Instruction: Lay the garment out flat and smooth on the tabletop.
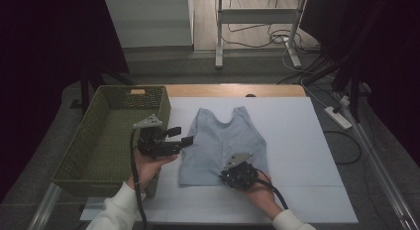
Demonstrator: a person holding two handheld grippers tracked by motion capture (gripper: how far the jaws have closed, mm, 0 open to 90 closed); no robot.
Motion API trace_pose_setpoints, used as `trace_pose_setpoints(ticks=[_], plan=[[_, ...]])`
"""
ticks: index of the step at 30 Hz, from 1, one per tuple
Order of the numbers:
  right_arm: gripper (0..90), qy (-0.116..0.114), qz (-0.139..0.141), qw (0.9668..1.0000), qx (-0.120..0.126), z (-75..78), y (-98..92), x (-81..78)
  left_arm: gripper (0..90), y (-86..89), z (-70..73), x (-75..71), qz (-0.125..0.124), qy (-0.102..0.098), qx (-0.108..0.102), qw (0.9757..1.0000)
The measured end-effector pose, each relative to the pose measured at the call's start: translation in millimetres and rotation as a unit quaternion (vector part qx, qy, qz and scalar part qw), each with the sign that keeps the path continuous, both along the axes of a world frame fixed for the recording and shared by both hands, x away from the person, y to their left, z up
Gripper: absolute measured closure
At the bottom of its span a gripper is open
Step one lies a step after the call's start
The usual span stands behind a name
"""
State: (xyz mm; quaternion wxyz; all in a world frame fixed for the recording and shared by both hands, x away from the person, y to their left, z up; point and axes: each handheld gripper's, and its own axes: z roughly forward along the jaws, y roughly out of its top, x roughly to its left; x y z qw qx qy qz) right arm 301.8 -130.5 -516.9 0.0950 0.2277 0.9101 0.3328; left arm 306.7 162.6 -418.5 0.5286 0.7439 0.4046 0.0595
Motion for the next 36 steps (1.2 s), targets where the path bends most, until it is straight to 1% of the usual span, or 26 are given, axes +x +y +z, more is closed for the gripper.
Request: trace_pose_setpoints(ticks=[2,3,4,6,8,11,16,21,24,28,34,36], plan=[[65.3,-0.005,-0.007,0.9999,0.007,5.0,-4.0,-0.1,30.8,0.0,0.0,-0.1,0.0,0.0,0.0,1.0],[61.4,-0.007,-0.011,0.9998,0.017,8.8,-7.7,0.4,30.7,-0.1,0.0,-0.1,0.001,0.0,0.0,1.0],[58.7,-0.007,-0.019,0.9993,0.033,13.1,-11.9,0.9,30.7,-0.1,-0.1,-0.1,0.001,0.001,0.0,1.0],[56.4,-0.015,-0.036,0.9978,0.053,21.2,-21.5,2.1,30.7,-0.1,-0.3,0.1,0.0,0.001,0.001,1.0],[53.5,-0.016,-0.056,0.9958,0.07,27.2,-31.7,3.5,30.6,0.1,-0.6,0.3,0.001,0.001,0.001,1.0],[52.3,-0.021,-0.078,0.9934,0.082,32.1,-46.9,4.5,30.6,0.7,-0.4,0.2,0.001,0.001,0.0,1.0],[49.3,-0.026,-0.107,0.9904,0.082,34.9,-69.9,2.8,30.6,0.9,0.1,-0.5,0.0,0.0,-0.001,1.0],[48.1,-0.027,-0.131,0.9875,0.084,35.2,-91.2,1.8,30.6,1.4,0.5,-1.1,0.0,-0.001,-0.001,1.0],[47.3,-0.026,-0.148,0.9851,0.084,34.1,-101.9,3.0,30.7,1.2,0.3,-1.0,0.0,0.0,0.0,1.0],[44.9,-0.024,-0.164,0.9829,0.08,31.6,-109.9,7.4,30.6,0.0,0.3,-1.1,-0.001,-0.001,0.0,1.0],[42.8,-0.024,-0.176,0.9816,0.071,27.9,-115.1,12.9,30.6,-0.5,0.6,-1.7,-0.005,-0.001,0.002,1.0],[42.1,-0.023,-0.179,0.981,0.072,27.1,-116.0,14.4,30.6,-0.5,0.5,-1.6,-0.005,-0.001,0.002,1.0]])
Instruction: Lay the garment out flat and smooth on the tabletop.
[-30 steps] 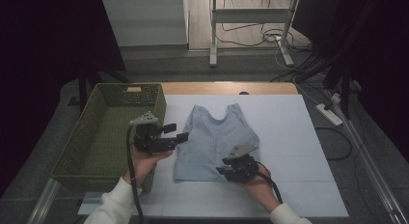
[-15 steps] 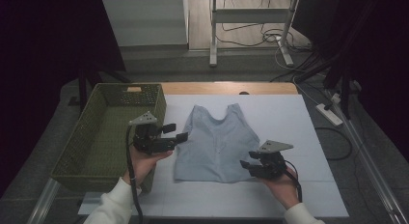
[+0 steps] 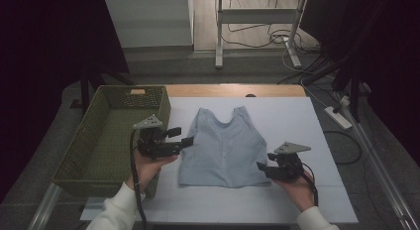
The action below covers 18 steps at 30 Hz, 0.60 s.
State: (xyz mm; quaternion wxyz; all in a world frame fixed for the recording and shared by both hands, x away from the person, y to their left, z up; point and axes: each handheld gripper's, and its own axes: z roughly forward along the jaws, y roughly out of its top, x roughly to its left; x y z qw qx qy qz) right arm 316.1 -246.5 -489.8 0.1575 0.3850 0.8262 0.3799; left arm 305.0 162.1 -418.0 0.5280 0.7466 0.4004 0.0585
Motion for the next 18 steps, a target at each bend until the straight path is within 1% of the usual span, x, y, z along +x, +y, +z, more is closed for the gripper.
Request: trace_pose_setpoints(ticks=[3,6,9,11,15,18], plan=[[40.8,0.002,-0.005,1.0,-0.003,-1.6,-1.1,2.1,30.6,0.3,-0.5,0.2,0.0,0.001,0.0,1.0],[40.6,0.004,-0.009,0.9999,-0.011,-4.4,-2.5,4.2,30.6,0.5,-0.6,0.2,0.0,0.001,0.0,1.0],[40.0,0.01,-0.014,0.9997,-0.016,-7.7,-4.6,7.0,30.7,0.4,-0.9,0.3,-0.002,0.001,0.002,1.0],[39.3,0.018,-0.017,0.9995,-0.019,-9.9,-4.9,8.5,30.7,0.0,-1.1,0.3,-0.003,0.001,0.002,1.0],[38.1,0.03,-0.011,0.9991,-0.028,-15.1,-3.1,11.1,30.6,-0.3,-1.0,0.3,-0.003,0.001,0.002,1.0],[37.8,0.036,-0.009,0.9989,-0.03,-18.2,-0.7,12.2,30.7,-0.1,-1.2,0.4,-0.003,0.001,0.002,1.0]])
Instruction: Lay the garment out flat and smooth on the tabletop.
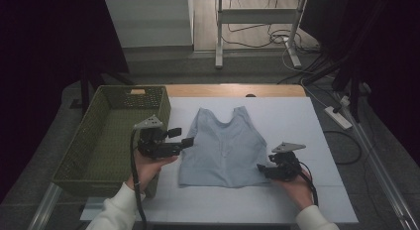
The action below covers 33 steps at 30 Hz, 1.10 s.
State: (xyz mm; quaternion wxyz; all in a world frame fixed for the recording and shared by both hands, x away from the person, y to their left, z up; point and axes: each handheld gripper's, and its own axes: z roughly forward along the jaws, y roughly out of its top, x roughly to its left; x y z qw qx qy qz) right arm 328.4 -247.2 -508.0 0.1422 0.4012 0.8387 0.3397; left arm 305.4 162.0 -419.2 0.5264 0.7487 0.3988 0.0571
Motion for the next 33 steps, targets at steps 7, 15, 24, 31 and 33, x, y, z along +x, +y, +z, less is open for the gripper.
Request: trace_pose_setpoints(ticks=[7,15,24,31,33], plan=[[37.9,0.015,0.0,0.9999,-0.007,-6.2,1.2,3.1,30.6,-1.5,-0.9,0.0,-0.002,0.0,0.003,1.0],[42.6,0.017,-0.001,0.9998,-0.013,-9.5,4.0,2.8,30.5,-1.7,-0.9,0.0,-0.001,0.001,0.004,1.0],[77.8,0.015,0.023,0.9996,-0.006,-6.2,3.2,4.0,30.3,-3.0,-1.1,0.1,-0.002,0.001,0.005,1.0],[82.8,0.002,0.029,0.9993,-0.023,-2.5,3.1,2.7,30.1,-1.1,0.2,-0.9,0.0,-0.001,0.003,1.0],[83.0,-0.002,0.031,0.9991,-0.027,-0.6,3.3,2.3,30.0,-0.2,0.7,-1.2,0.001,-0.002,0.002,1.0]])
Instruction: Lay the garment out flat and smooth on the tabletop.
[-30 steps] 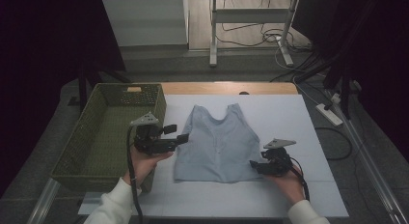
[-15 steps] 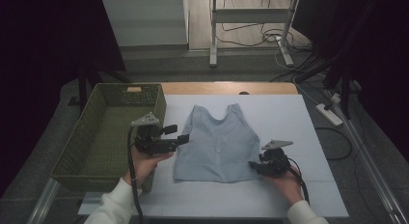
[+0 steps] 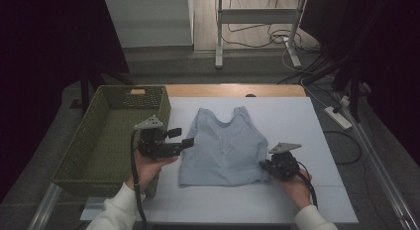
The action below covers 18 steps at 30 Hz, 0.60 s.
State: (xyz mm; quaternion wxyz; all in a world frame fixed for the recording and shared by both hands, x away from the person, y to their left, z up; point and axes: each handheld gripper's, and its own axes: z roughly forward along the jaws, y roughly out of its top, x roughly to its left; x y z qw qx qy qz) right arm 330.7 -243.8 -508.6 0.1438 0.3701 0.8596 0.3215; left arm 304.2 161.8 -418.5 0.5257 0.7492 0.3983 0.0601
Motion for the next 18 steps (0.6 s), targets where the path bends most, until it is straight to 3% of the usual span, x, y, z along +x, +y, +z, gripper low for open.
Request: trace_pose_setpoints(ticks=[9,18], plan=[[83.3,-0.002,-0.002,1.0,0.005,6.4,-6.2,-6.6,30.0,2.5,0.6,-0.4,0.005,0.0,-0.003,1.0],[83.4,0.01,-0.025,0.9996,0.013,10.7,-21.3,-20.9,30.0,1.2,3.0,-4.0,-0.002,-0.003,-0.008,1.0]])
